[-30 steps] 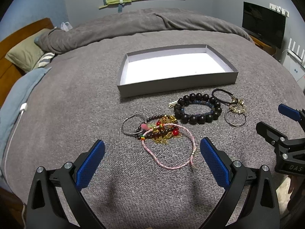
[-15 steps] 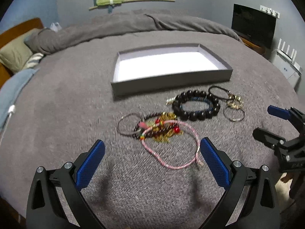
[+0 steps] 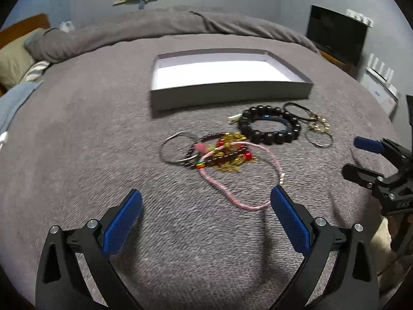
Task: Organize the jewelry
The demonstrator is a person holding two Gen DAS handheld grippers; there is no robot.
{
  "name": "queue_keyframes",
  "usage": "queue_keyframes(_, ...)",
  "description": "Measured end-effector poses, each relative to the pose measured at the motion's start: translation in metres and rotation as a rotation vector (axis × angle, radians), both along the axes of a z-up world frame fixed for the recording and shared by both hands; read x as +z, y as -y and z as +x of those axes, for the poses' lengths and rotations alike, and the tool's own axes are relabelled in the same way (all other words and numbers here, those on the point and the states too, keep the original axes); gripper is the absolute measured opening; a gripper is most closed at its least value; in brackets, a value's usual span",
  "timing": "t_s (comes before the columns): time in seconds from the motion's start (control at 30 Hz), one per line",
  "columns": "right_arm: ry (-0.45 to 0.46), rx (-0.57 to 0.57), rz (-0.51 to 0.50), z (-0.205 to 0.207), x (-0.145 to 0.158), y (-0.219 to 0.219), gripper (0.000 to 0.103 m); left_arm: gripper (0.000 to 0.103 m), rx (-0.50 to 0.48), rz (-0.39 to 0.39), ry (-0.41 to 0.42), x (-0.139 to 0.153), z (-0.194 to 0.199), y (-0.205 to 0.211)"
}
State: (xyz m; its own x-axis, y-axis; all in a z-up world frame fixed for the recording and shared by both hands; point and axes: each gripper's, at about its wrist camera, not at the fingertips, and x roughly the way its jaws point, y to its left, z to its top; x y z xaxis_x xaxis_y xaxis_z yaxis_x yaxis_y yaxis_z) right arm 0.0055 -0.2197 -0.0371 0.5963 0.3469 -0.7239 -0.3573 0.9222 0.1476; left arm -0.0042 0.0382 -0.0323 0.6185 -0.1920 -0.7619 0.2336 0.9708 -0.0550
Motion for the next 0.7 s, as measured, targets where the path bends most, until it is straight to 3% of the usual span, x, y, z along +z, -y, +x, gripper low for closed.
queue_keyframes(0.2,0.006,-0.026,-0.020,0.019,0.001,0.006,0.092,0.089,-0.025,0.011,-0.020,-0.004,0.007,0.006)
queue_keyframes(0.27,0.015,-0.040,-0.025,0.026,0.003,0.009,0.087,0.072,-0.027,0.023,-0.014,-0.004,0.008,0.007)
queue_keyframes(0.4,0.006,-0.045,-0.032,0.042,0.001,0.011,0.074,0.059,-0.033,0.013,-0.022,-0.004,0.012,0.005)
queue_keyframes(0.7,-0.013,-0.025,-0.089,0.064,-0.009,0.002,0.060,0.020,-0.070,0.001,-0.019,-0.005,0.014,0.007)
